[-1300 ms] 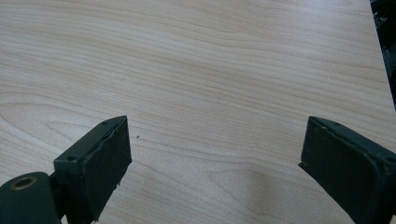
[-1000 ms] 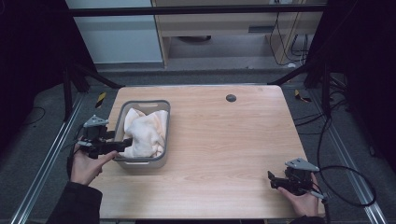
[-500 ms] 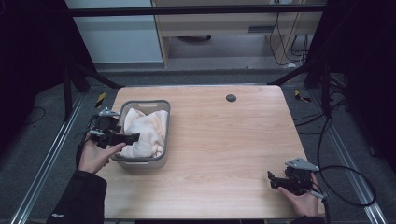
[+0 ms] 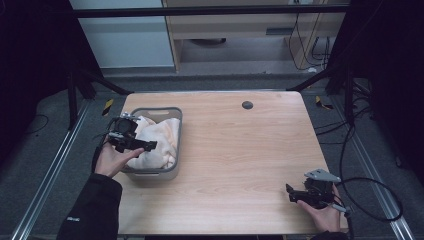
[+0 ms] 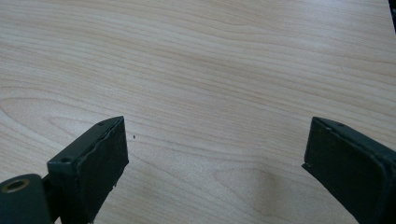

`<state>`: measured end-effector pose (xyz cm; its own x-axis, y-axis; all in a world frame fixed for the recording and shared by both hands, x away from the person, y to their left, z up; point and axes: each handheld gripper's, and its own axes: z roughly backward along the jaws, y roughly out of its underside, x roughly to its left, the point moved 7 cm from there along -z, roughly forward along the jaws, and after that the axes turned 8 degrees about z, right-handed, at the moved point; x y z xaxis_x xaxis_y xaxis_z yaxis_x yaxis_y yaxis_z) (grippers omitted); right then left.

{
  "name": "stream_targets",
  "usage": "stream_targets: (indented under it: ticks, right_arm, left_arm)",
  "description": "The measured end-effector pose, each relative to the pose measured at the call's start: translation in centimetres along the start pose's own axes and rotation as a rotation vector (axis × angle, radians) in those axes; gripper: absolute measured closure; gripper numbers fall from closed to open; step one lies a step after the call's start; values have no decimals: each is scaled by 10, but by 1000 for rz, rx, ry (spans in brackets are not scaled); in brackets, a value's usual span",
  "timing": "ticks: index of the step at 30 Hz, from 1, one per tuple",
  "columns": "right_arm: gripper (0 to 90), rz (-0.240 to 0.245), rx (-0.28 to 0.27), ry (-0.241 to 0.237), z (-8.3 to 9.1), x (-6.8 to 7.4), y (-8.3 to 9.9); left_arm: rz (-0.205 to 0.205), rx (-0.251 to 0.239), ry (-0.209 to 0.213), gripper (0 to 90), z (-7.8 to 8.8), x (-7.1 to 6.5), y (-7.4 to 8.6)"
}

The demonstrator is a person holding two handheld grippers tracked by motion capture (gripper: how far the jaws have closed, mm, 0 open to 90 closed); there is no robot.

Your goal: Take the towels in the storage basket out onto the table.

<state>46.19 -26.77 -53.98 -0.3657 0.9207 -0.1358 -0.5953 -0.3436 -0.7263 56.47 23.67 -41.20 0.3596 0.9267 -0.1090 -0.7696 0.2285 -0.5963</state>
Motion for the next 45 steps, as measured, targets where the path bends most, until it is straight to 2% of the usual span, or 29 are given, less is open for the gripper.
stream_targets:
  ticks: [12,25,34,36,38,44,45]
  right_arm:
    - [50,0,8,-10,-1,1,0]
    - [37,12,24,-13,-3,1,2]
    - [36,12,33,-15,-4,2,2]
    - [36,14,34,-14,-4,2,2]
    - [36,13,35,-14,-4,2,2]
    - [36,14,36,-16,-4,2,2]
    - [36,14,35,-16,-4,2,2]
  left_arm:
    - [-23,62,-25,78,-21,0,-2]
    - [-9,130,-28,57,-50,4,10]
    - [10,154,-16,64,-62,6,17]
    - [21,165,-9,77,-64,8,19]
    - [49,169,8,115,-65,9,20]
    - [58,187,14,244,-67,8,21]
    - [77,196,15,276,-67,8,22]
